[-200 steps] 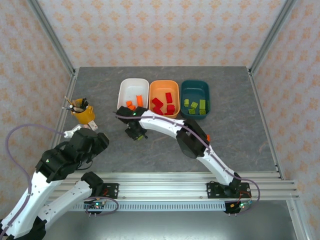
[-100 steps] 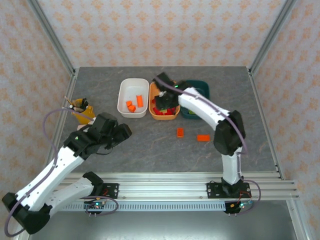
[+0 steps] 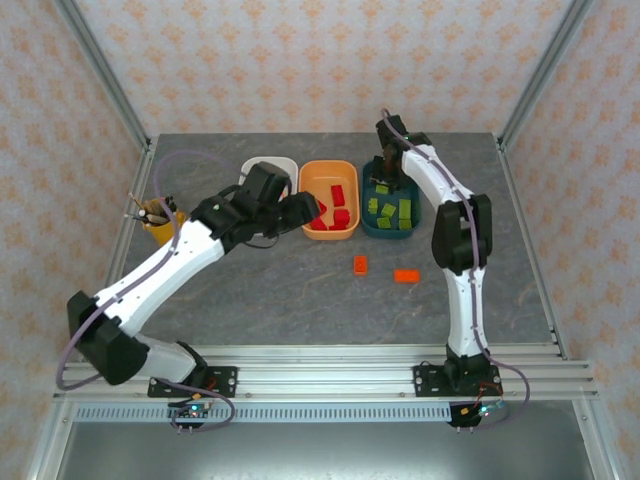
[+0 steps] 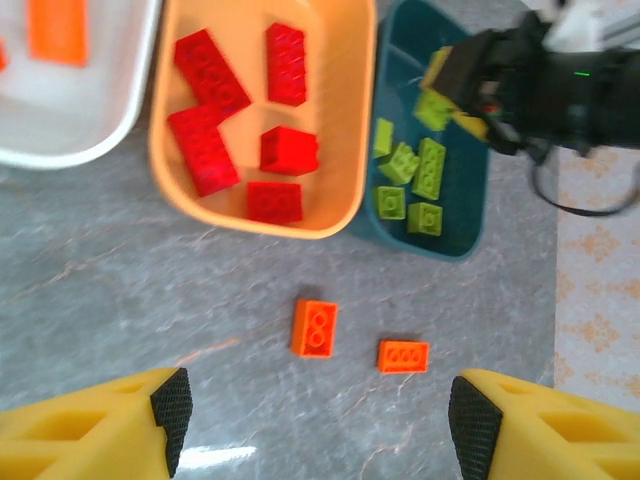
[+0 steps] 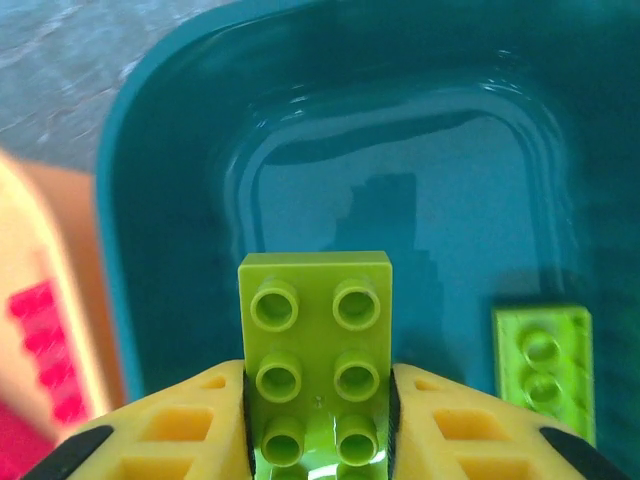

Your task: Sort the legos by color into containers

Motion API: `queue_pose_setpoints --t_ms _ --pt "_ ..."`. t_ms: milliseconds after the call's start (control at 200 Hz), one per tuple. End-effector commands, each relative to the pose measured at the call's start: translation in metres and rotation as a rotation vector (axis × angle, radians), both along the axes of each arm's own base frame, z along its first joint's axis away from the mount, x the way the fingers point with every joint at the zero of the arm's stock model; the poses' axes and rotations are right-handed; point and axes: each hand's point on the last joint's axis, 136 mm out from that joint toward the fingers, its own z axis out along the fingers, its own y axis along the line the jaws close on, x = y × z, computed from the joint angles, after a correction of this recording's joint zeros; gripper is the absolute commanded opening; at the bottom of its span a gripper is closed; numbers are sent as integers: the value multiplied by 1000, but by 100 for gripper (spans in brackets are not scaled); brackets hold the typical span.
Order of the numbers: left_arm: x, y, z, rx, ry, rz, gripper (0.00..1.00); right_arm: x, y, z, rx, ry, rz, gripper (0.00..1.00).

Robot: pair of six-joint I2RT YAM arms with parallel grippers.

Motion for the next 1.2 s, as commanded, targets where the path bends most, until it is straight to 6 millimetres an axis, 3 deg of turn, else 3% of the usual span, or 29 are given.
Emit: queue_pose_setpoints --t_ms 0,125,225,400,510,600,726,1011,1101,1196 --pt "13 -22 18 5 -61 -74 72 5 -10 -14 -4 57 -49 35" --pt "22 -39 17 25 -56 -110 72 11 -18 -32 -11 99 -73 40" --pt "23 -49 10 48 -38 -136 72 14 -17 -24 -2 87 -60 52" --pt "16 -58 -18 115 21 -179 72 10 -15 35 17 -18 -33 62" --pt "6 -66 -43 173 70 -219 73 -14 -15 84 44 -102 -23 60" --pt "-2 -77 -65 220 105 -254 73 -51 -18 115 75 -149 -23 61" --pt "-10 -91 -92 298 153 -284 74 -120 -21 128 134 -123 -16 67" --pt "-17 -120 -150 469 239 -320 74 -279 -29 118 335 47 -69 99" --pt "-14 -123 -164 509 259 -311 75 -311 -34 115 370 60 -96 99" --pt "-11 -124 -177 542 276 -304 75 -333 -39 111 387 52 -112 99"
